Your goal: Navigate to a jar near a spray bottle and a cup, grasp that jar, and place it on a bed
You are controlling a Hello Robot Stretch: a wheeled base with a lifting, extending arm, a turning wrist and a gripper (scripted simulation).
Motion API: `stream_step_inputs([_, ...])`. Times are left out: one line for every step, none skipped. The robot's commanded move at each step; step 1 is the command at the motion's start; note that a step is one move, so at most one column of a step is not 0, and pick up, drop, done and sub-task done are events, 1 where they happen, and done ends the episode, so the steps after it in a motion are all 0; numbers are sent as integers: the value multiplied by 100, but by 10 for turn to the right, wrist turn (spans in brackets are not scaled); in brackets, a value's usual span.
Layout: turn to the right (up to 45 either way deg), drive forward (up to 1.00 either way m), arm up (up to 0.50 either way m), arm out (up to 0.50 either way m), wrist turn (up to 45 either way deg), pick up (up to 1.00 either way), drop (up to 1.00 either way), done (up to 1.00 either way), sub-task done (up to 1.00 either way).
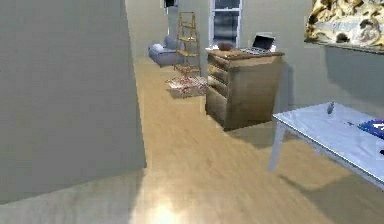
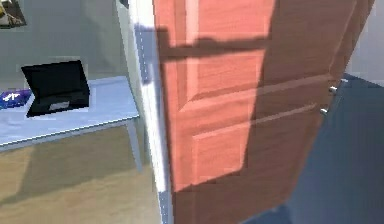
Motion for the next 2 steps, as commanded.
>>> stream_step_inputs([30, 0, 0, 0, 0, 0, 0, 0, 0])
stream_step_inputs([-390, 0, 0, 0, 0, 0, 0, 0, 0])
